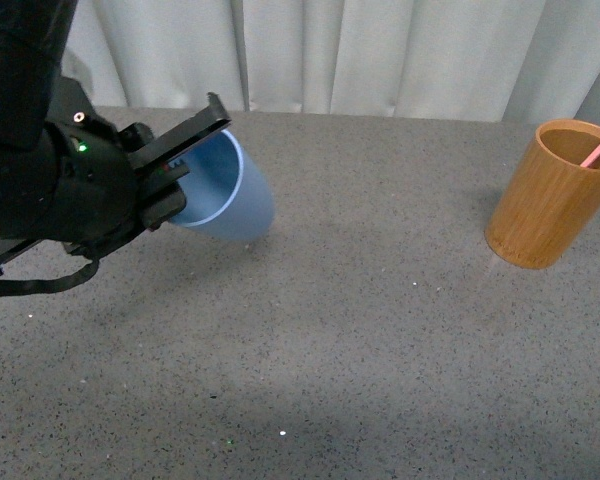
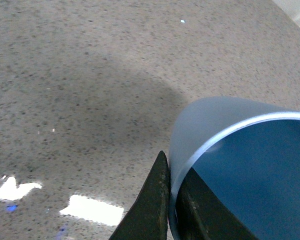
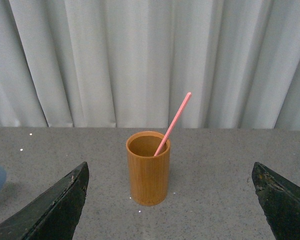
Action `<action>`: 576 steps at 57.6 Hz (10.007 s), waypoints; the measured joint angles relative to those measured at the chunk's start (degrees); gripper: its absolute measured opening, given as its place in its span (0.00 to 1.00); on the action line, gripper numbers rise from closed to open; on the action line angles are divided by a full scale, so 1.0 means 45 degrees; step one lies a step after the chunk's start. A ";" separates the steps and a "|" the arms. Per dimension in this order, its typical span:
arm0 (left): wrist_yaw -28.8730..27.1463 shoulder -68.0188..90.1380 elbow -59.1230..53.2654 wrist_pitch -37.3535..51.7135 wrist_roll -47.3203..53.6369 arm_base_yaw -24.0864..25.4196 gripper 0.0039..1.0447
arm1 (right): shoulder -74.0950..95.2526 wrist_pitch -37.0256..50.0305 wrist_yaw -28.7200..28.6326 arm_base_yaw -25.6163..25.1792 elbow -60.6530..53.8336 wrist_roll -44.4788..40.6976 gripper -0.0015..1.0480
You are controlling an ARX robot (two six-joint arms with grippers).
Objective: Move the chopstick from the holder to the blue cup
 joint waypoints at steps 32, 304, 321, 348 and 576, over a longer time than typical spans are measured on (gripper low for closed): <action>0.0413 0.1724 0.2676 -0.1141 0.0942 -0.2030 0.03 | 0.0000 0.0000 0.0000 0.0000 0.0000 0.0000 0.91; 0.2195 -2.2352 -0.9224 -0.3667 0.9651 0.4930 0.03 | 0.0000 0.0000 0.0000 0.0000 0.0000 -0.0005 0.91; 0.2200 -2.2352 -0.9224 -0.3667 0.9651 0.4930 0.31 | 0.0000 0.0000 0.0000 0.0000 0.0000 0.0000 0.91; 0.2166 -2.2357 -0.9224 -0.3667 0.9661 0.4930 0.93 | 1.4027 0.8102 0.0952 -0.3599 0.3007 -0.0447 0.91; 0.2191 -2.2357 -0.9224 -0.3667 0.9666 0.4925 0.94 | 2.4383 0.7436 0.4187 0.0311 1.1817 0.2691 0.03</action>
